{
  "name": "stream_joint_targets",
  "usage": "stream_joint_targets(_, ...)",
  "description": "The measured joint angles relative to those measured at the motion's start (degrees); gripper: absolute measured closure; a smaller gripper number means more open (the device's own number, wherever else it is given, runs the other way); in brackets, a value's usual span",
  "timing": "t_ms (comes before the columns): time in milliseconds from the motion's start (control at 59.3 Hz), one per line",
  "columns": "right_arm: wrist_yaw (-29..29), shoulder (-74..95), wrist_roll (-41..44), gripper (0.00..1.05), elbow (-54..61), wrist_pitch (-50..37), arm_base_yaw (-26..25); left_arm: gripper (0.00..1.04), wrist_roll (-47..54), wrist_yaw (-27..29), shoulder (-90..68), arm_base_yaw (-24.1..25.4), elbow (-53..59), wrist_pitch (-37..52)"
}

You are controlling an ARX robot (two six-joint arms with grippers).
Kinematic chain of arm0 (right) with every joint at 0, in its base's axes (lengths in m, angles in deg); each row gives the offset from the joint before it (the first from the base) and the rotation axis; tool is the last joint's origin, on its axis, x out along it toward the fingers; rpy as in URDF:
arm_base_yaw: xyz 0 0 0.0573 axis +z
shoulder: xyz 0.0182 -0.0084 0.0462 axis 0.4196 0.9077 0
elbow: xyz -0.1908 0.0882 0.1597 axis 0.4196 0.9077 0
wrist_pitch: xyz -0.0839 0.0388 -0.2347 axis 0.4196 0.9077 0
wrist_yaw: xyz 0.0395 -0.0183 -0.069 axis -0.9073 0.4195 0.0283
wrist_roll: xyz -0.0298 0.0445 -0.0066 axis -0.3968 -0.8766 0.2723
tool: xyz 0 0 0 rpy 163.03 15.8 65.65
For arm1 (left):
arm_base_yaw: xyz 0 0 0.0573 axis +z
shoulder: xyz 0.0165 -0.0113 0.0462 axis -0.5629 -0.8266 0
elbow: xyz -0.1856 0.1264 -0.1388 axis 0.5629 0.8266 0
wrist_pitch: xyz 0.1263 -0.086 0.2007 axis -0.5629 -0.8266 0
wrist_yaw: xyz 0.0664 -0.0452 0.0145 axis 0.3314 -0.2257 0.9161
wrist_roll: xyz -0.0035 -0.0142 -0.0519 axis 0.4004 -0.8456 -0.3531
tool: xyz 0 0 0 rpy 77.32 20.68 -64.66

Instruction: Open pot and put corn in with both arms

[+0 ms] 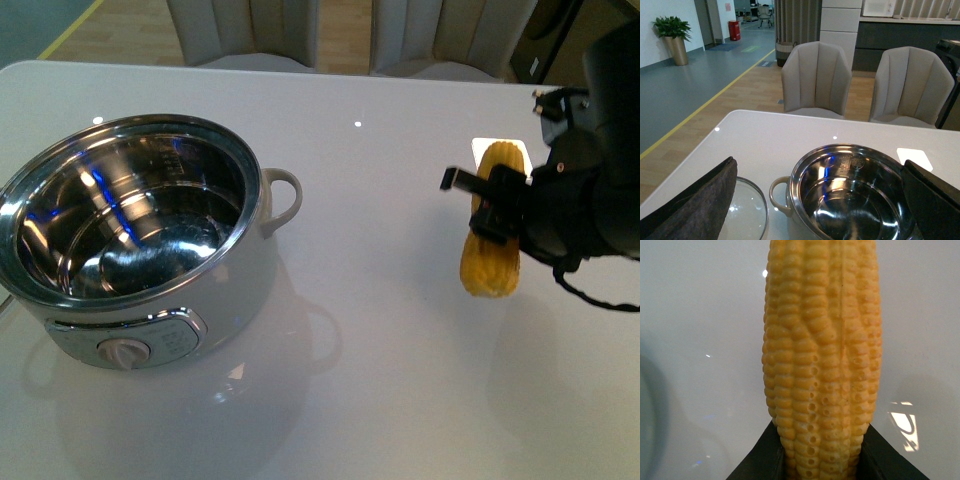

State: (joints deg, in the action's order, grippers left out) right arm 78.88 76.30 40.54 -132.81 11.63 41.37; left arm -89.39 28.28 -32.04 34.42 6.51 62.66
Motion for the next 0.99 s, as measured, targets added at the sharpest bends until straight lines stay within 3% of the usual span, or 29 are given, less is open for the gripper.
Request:
stream_joint_targets(320, -0.96, -8.20, -5.03, 0.82, -6.49, 7.50, 5.51, 0.07, 0.00, 0.00, 0.00, 0.00, 0.00, 0.00)
stream_joint_targets(675, -7.78, -5.07, -18.86, 0.82, -16.13, 8.90, 12.61, 0.07, 0.00, -0.02, 0.00, 0.00, 0.00, 0.00)
stream_joint_targets(995, -12.96, -1.03, -22.40, 0.82, -21.55, 9.68, 19.58, 0.07, 0.00, -0.02, 0.00, 0.00, 0.00, 0.00)
